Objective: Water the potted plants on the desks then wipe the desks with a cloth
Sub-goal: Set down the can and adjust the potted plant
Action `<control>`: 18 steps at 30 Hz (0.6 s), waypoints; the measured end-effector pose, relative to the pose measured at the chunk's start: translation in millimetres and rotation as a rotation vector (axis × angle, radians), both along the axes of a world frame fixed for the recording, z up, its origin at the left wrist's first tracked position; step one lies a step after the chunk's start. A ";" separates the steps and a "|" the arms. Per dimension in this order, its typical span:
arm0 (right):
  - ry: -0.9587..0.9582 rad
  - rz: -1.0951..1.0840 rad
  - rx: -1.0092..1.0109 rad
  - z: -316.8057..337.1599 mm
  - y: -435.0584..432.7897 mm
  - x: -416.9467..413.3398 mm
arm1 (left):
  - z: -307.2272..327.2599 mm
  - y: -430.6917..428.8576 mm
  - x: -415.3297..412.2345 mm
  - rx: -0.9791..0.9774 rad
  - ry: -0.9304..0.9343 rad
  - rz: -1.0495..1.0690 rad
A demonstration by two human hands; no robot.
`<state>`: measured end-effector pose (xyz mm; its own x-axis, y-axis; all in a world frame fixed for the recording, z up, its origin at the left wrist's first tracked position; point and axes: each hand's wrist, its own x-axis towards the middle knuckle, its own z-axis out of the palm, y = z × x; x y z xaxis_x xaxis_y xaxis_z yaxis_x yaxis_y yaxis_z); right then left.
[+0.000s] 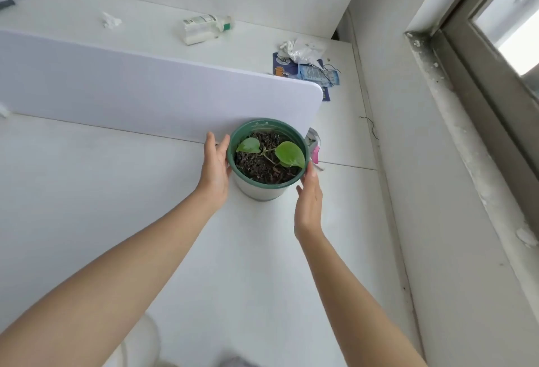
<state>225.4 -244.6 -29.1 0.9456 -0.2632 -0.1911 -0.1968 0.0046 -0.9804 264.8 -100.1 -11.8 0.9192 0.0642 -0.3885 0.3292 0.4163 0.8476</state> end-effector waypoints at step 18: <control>0.082 0.165 0.016 11.7 -3.4 6.7 | 10.3 -16.9 -22.1 0.228 -0.031 -0.133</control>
